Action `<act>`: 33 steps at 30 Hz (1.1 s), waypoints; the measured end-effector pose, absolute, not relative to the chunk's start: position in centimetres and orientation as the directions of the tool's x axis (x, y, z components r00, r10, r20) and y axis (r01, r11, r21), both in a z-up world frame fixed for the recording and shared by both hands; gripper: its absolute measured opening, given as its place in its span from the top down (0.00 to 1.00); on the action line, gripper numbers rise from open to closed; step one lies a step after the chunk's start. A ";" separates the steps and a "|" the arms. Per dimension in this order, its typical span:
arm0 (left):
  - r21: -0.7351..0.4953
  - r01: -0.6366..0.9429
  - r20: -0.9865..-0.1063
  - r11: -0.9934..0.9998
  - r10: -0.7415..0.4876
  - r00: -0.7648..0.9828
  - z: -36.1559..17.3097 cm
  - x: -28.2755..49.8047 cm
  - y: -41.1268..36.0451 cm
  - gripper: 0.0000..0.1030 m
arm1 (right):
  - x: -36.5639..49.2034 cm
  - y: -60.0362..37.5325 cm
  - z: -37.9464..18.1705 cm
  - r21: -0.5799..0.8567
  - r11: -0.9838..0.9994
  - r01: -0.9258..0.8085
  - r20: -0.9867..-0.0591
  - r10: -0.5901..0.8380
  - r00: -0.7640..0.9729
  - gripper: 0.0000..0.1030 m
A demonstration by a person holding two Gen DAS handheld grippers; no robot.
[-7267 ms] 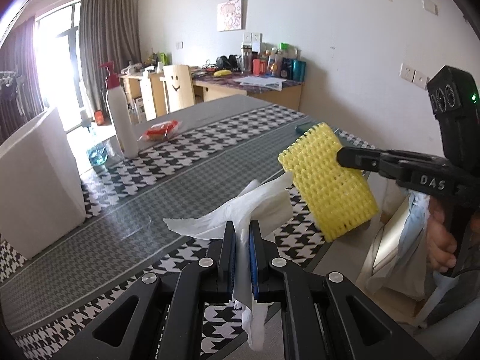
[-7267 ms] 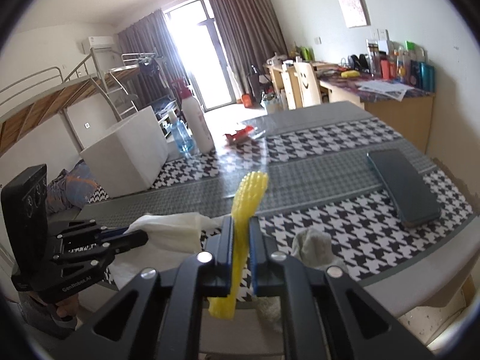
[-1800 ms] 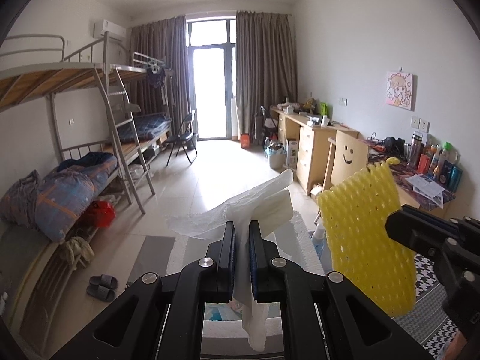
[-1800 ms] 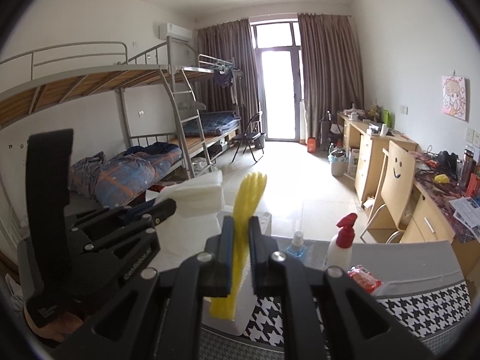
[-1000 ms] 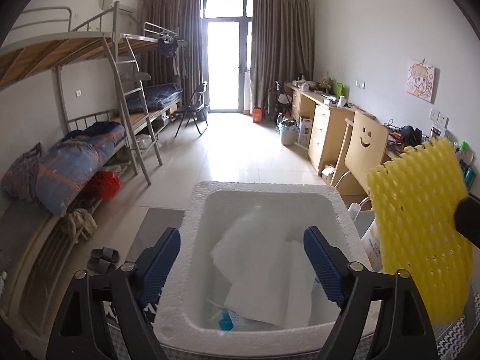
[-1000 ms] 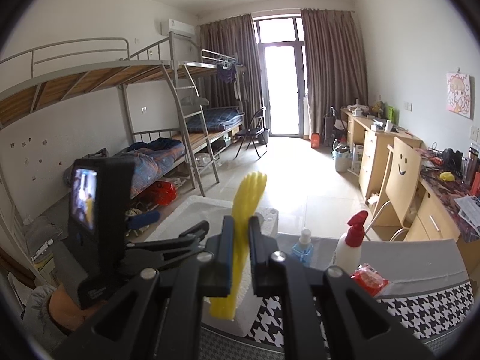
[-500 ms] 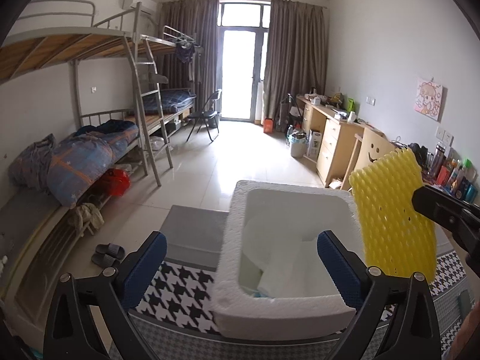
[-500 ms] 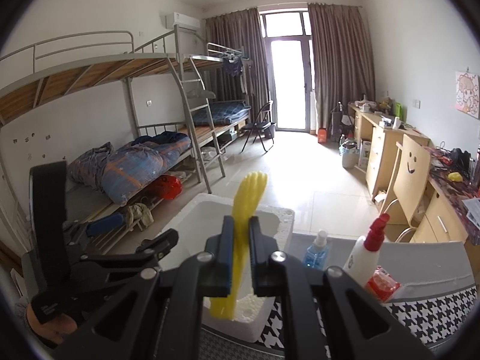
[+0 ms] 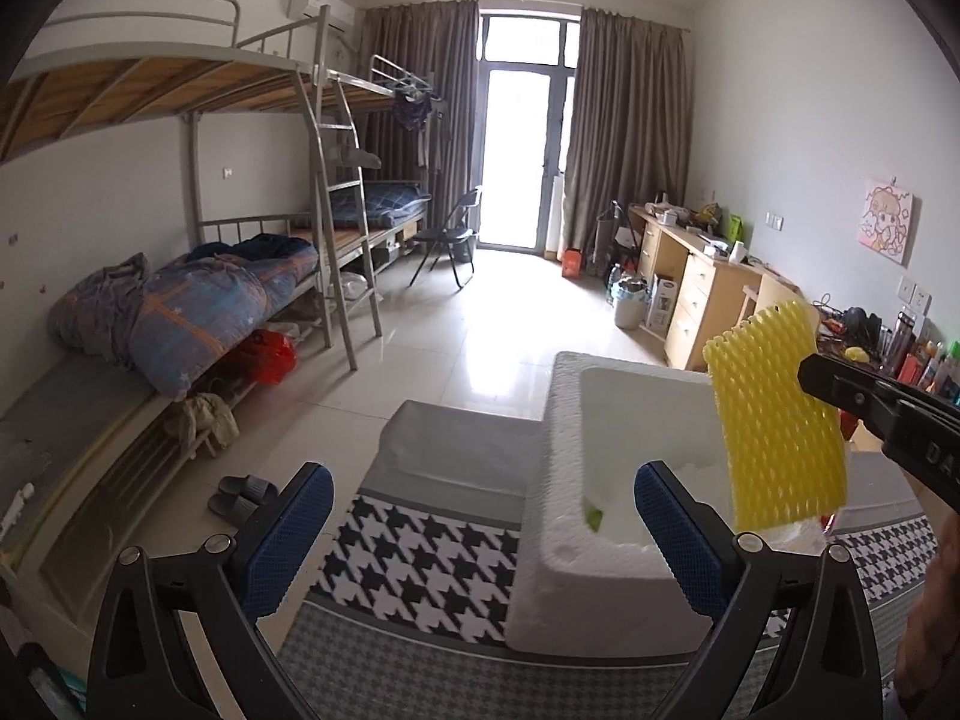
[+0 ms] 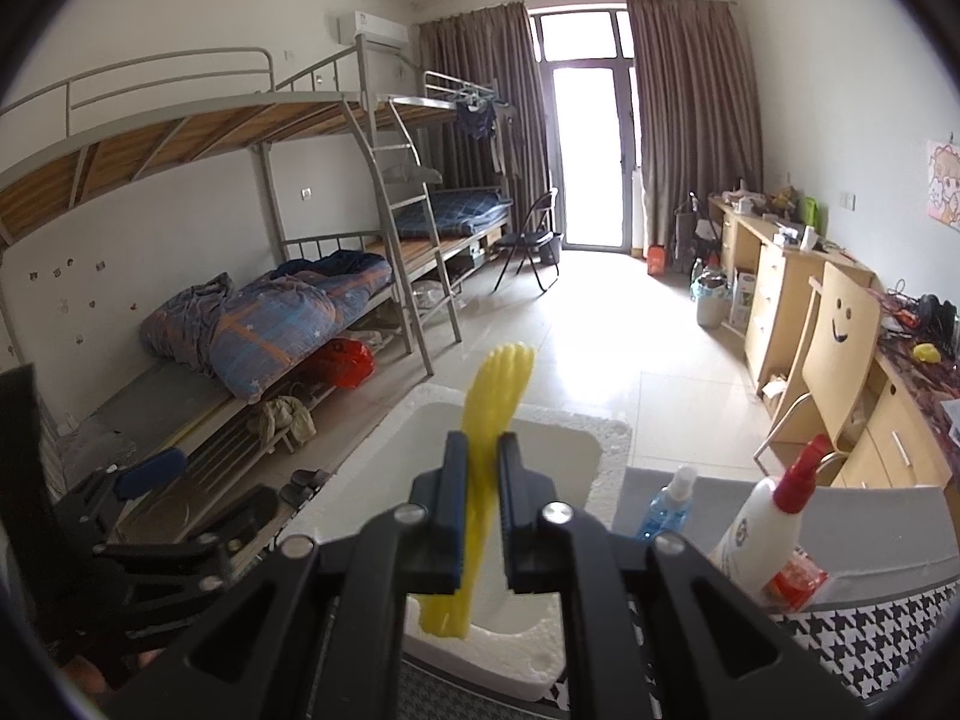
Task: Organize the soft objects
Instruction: 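Lower the yellow foam sleeve into the box and open the right gripper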
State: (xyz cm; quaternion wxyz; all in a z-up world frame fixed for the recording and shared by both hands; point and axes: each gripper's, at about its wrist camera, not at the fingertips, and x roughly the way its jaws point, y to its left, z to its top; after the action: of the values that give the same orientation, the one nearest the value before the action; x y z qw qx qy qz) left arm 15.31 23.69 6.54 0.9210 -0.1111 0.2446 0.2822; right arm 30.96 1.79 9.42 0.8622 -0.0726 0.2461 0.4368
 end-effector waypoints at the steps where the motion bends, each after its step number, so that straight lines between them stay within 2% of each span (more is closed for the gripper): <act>1: -0.069 -0.578 -0.514 0.813 0.468 0.719 6.4 15.1 23.8 0.02 | 31.0 1.9 9.3 0.084 0.608 -0.789 -0.489 0.715 0.500 0.88; 15: -0.062 -0.597 -0.530 0.800 0.481 0.698 5.0 12.7 24.3 0.02 | 32.1 4.5 7.7 0.065 0.620 -0.782 -0.519 0.690 0.504 0.88; 21: -0.058 -0.611 -0.524 0.790 0.497 0.692 5.0 12.1 24.4 0.02 | 32.5 5.6 6.4 0.044 0.624 -0.780 -0.576 0.654 0.491 0.86; 22: -0.055 -0.613 -0.524 0.788 0.499 0.690 5.0 12.0 24.4 0.02 | 32.5 5.6 6.3 0.041 0.625 -0.780 -0.582 0.649 0.490 0.77; 23: -0.055 -0.612 -0.525 0.789 0.499 0.690 5.0 12.0 24.6 0.02 | 32.5 5.6 6.2 0.037 0.627 -0.778 -0.589 0.643 0.490 0.59; 24: -0.058 -0.612 -0.524 0.789 0.497 0.691 5.0 12.0 24.7 0.02 | 32.4 5.6 6.1 0.036 0.627 -0.778 -0.594 0.640 0.488 0.47; 25: -0.060 -0.612 -0.524 0.789 0.497 0.692 5.0 12.0 24.7 0.02 | 32.3 5.6 6.1 0.031 0.627 -0.778 -0.593 0.639 0.491 0.28; 26: -0.063 -0.612 -0.525 0.789 0.495 0.693 4.9 12.0 24.6 0.02 | 32.1 5.5 6.1 0.026 0.627 -0.779 -0.585 0.641 0.497 0.23; 33: -0.065 -0.603 -0.528 0.795 0.485 0.697 4.9 11.9 24.4 0.02 | 30.7 5.3 6.8 -0.004 0.588 -0.809 -0.552 0.673 0.492 0.23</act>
State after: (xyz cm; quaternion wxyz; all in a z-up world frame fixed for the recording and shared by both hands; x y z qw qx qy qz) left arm 11.91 24.37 4.95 0.9135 -0.1174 0.2509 0.2979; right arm 30.69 5.32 6.81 0.8535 -0.1325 0.2562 0.4339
